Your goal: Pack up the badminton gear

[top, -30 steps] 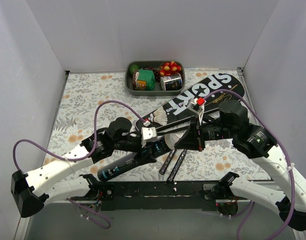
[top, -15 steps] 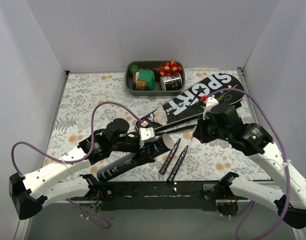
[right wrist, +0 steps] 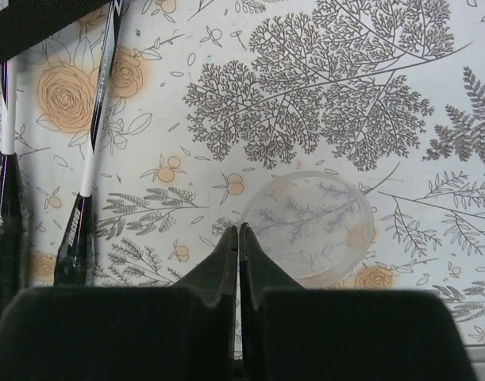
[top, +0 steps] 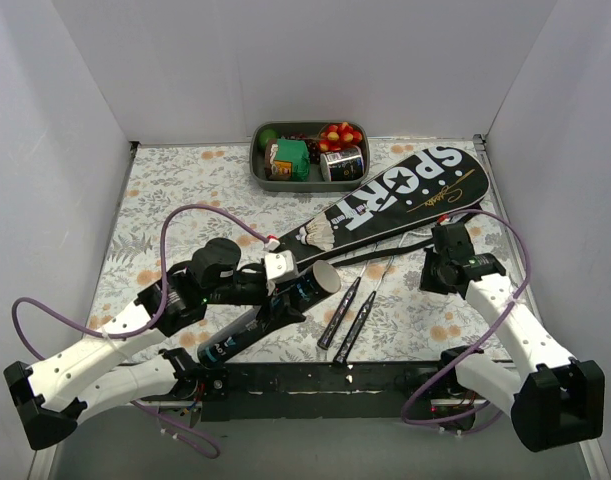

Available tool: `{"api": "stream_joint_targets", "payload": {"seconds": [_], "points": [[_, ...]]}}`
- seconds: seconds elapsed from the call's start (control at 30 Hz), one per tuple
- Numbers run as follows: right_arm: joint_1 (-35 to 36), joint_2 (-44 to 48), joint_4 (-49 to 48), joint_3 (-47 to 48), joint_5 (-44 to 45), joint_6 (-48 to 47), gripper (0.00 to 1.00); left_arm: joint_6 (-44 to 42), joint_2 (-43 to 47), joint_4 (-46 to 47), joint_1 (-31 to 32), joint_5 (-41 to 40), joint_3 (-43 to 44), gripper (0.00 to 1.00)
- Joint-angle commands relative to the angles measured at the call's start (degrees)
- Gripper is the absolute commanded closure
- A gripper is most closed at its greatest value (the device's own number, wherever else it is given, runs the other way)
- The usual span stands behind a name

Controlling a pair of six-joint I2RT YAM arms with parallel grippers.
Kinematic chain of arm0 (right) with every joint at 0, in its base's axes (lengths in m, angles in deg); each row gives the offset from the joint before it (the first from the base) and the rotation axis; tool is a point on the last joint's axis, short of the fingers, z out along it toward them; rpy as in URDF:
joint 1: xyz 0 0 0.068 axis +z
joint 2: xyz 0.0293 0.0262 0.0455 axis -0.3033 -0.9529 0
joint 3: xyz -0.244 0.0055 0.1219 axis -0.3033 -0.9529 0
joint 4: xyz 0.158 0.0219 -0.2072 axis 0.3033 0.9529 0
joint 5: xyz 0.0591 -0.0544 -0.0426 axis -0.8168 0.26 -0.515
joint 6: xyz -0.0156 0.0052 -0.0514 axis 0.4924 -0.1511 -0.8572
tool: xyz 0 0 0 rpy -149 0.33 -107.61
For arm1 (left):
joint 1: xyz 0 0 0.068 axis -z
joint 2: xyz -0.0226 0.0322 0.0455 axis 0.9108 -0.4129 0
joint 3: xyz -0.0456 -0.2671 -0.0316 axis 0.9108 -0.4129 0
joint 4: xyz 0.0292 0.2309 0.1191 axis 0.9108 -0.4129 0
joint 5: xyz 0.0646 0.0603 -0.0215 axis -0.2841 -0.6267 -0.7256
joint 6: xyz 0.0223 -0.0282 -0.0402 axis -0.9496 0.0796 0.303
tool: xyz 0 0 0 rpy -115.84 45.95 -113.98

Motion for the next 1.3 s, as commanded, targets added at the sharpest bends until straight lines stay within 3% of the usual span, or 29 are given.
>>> {"api": "stream_joint_targets", "payload": {"seconds": [0.0,0.33,0.53,0.73,0.9,1.0,1.27], "points": [[-3.94,-3.09,-9.76,-0.79,-3.1,-2.0,0.99,0.81,1.73,-1.01,0.18,0.82,3.02,0.8],[-9.13,-9.42,-15.04,-2.28,-1.87,-2.09,0.99,1.25,1.47,-1.45,0.18,1.08,2.49,0.8],[-9.4,-13.29,-16.62,-1.76,-1.87,-1.91,0.83,1.07,1.2,-1.36,0.18,1.08,1.79,0.8],[-9.4,-15.85,-16.1,-0.17,-2.31,-2.0,0.75,1.07,1.29,-1.45,0.18,1.17,1.26,0.8],[-9.14,-11.56,-11.88,6.05,-4.24,-2.35,0.54,1.07,1.47,-1.45,0.18,1.26,0.91,0.8],[-8.35,-9.61,-10.57,11.57,-9.15,-3.57,0.5,1.16,1.29,-1.45,0.18,1.52,0.64,0.8],[-5.8,-15.04,-17.66,17.84,-39.12,-7.54,0.47,2.22,1.2,-1.36,0.27,1.52,0.82,0.8]]}}
